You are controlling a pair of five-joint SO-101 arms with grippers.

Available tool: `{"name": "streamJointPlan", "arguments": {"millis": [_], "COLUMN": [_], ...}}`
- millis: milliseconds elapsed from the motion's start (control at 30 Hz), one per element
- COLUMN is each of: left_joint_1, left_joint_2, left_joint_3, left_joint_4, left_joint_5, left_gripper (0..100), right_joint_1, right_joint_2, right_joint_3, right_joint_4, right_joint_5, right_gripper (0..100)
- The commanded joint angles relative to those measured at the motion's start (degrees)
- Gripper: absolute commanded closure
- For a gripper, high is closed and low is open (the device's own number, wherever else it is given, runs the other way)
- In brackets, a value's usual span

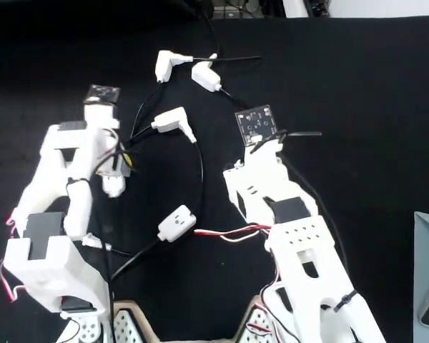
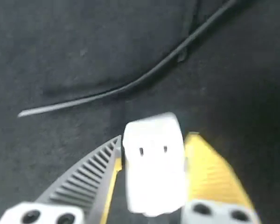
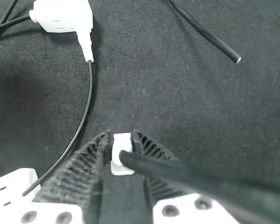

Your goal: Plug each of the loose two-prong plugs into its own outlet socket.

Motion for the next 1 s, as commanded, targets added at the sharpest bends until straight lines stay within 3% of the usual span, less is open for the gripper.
{"name": "streamJointPlan", "arguments": {"millis": [0, 100, 267, 600, 667, 800, 967], "left_joint_1": [4.09, 7.6, 13.93, 23.34, 23.08, 21.93, 18.51], "left_joint_2": [-0.53, -1.05, -1.14, -1.05, -1.14, -2.37, -7.47], "left_joint_3": [0.84, 1.45, 1.71, 1.71, 1.36, -2.07, -9.45], "left_joint_4": [-3.6, -2.29, 2.29, 6.68, 6.86, 13.8, 23.91], "left_joint_5": [0.26, -0.44, -12.22, -23.21, -22.68, -15.91, -13.1], "left_gripper": [97, 97, 97, 97, 93, 73, 71], "right_joint_1": [0.53, 0.79, 1.41, 6.86, 6.86, 6.86, 6.86], "right_joint_2": [0.31, 0.22, -0.13, -0.13, -0.13, 0.13, 0.13], "right_joint_3": [-0.75, -0.75, -0.84, -2.77, -2.86, -2.86, -2.95], "right_joint_4": [-0.97, -0.88, -0.7, -0.62, -0.62, -0.62, -0.62], "right_joint_5": [0.53, 0.53, 0.53, 0.53, 0.53, 0.53, 0.53], "right_gripper": [98.6, 98.6, 98.6, 98.6, 98.6, 98.6, 98.6]}}
